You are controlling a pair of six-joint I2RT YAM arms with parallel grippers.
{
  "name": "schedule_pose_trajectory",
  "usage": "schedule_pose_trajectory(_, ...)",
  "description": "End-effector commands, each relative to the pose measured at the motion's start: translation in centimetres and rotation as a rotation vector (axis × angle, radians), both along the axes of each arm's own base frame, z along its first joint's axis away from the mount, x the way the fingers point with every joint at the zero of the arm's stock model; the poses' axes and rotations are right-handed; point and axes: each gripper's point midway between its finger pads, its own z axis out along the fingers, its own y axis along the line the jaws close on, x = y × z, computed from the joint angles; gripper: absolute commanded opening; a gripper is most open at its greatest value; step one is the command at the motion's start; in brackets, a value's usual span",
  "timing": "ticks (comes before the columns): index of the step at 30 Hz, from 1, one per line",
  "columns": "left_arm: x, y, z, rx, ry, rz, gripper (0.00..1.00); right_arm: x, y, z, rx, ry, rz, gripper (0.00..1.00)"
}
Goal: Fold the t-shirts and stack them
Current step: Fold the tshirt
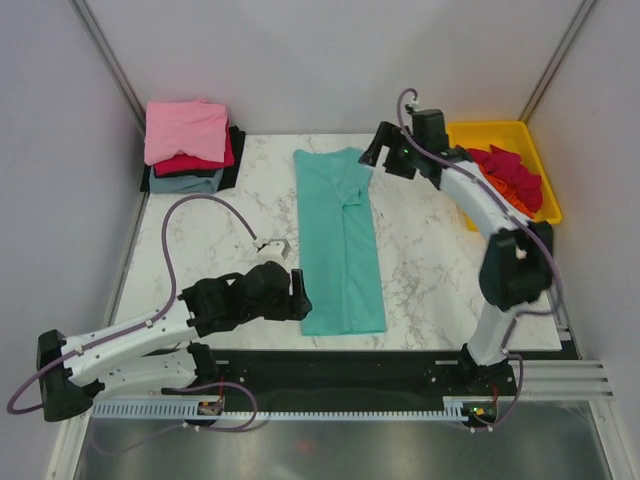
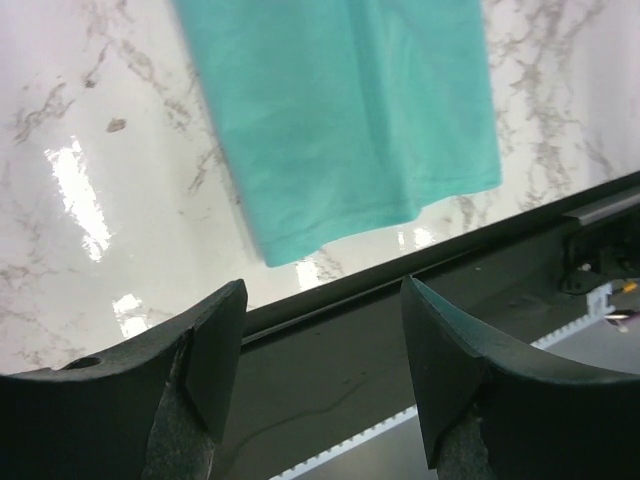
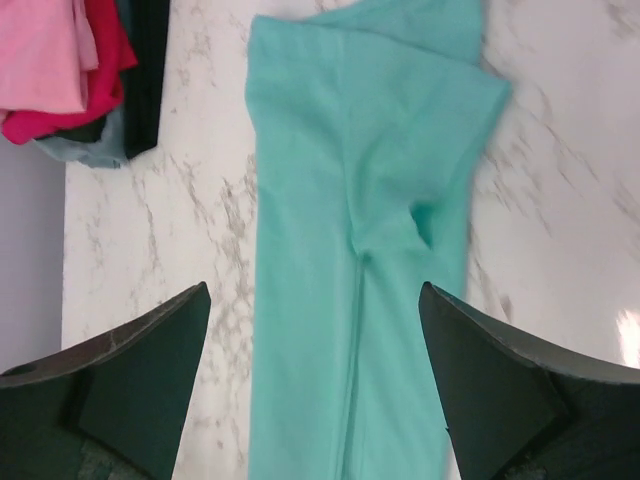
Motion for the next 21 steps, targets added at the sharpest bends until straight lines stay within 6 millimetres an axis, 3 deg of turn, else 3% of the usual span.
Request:
schedule_pose_trajectory(1,0.6,2.1,-1.8,0.053,-0.003,0.077,0.7,-8.5,-4.0,-1.0,-0.08,0.053,-0.078,0.93)
schedule_pose_trajectory(2,0.5,2.2,-2.2,0.051,0.005,0.085,0.7,-10.8,-4.9,-2.7,-0.096,0.102,-0.118,0.92)
schedule_pose_trajectory(3,0.5,1.9,-2.4,0.037,0.01,0.09,0.7,-15.4,-6.1,-5.7,-0.116,0.175,-0.129,0.91)
schedule_pose_trajectory(4,0.3,1.8,-2.8,0.025,0.027,0.096,0.69,-17.8,-5.7,-7.0,-0.118,0.201,-0.122,0.9)
schedule_pose_trajectory(5,0.0,2.2,-4.2,0.038,0.048,0.101,0.69,-21.8,-6.1,-10.7,-0.149,0.286,-0.111,0.87)
schedule_pose_trajectory(6,0.1,1.4,-4.4,-0.001,0.047,0.098,0.69,-23.4,-6.0,-10.2,-0.123,0.266,-0.13,0.85)
schedule_pose_trajectory(7,-0.4,1.6,-6.0,0.002,0.084,0.098,0.68,-27.3,-5.1,-13.0,-0.155,0.323,-0.072,0.78)
schedule_pose_trajectory(9,-0.7,1.1,-6.9,-0.027,0.105,0.092,0.65,-30.3,-4.7,-13.5,-0.121,0.327,-0.094,0.74)
schedule_pose_trajectory(11,-0.9,0.9,-8.1,-0.06,0.124,0.106,0.64,-33.8,-5.3,-16.1,-0.133,0.386,-0.093,0.69)
schedule_pose_trajectory(12,-0.8,0.7,-8.4,-0.076,0.125,0.107,0.63,-34.1,-5.2,-15.5,-0.086,0.364,-0.109,0.66)
schedule_pose_trajectory(15,-0.8,0.0,-9.3,-0.138,0.14,0.098,0.63,-35.1,-5.6,-16.5,-0.071,0.355,-0.107,0.63)
schedule_pose_trajectory(21,-0.6,0.2,-10.5,-0.125,0.145,0.116,0.62,-35.5,-4.6,-17.6,-0.093,0.403,-0.028,0.61)
